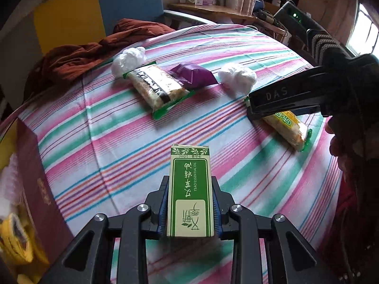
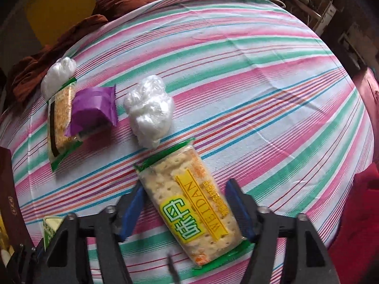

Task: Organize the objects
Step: 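Carry the green box with the left tool into the tray while the right tool carries the cracker packet there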

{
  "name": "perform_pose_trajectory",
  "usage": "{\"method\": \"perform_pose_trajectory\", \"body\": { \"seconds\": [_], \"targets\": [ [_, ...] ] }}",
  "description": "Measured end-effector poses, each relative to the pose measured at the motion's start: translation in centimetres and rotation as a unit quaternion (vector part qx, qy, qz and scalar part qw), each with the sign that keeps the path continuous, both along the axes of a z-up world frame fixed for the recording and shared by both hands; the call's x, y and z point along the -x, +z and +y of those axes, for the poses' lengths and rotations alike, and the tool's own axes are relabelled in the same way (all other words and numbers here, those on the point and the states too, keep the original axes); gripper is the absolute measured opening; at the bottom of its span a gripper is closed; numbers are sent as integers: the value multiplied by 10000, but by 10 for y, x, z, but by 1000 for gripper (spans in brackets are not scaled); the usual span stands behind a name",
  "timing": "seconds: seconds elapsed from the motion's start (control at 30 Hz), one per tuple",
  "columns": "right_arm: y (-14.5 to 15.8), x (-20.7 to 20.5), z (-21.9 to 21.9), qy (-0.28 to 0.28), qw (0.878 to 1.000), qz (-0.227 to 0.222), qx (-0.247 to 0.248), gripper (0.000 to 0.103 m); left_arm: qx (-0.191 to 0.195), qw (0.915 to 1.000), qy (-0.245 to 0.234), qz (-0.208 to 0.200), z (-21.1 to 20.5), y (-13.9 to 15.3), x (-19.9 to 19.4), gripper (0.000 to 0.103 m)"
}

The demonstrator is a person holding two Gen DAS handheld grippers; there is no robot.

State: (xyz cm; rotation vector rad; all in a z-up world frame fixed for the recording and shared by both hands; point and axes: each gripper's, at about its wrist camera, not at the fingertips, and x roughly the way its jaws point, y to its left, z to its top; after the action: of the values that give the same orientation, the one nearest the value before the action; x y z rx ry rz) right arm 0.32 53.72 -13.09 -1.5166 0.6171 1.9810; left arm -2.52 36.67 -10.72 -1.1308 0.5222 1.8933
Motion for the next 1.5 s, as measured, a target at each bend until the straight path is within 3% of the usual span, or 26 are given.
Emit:
{"method": "perform_pose_trajectory", "body": {
  "seconds": [0.23,0.37,0.67,0.97,1.27,1.5],
  "targets": [
    [6,-1,-25,608,9977,220,203,54,-436,9988,23,226,-34,37,-16,31],
    [15,-1,-39,967,9930,561,368,54,-683,9970,203,317,-60,56,-18,31],
    [34,2,-83,1540,9817,1083,298,54,-881,9881,1128,570,-131,76,-2,31],
    [58,15,-141,1921,9662,1675,380,54,-998,9695,1910,1167,-197,99,3,31],
    [95,36,-219,2695,9366,2172,541,54,-1101,9481,2524,1590,-247,119,8,31],
    [104,54,-279,3230,9161,2292,624,54,-1127,9301,3059,1694,-284,123,18,31]
  ]
}}
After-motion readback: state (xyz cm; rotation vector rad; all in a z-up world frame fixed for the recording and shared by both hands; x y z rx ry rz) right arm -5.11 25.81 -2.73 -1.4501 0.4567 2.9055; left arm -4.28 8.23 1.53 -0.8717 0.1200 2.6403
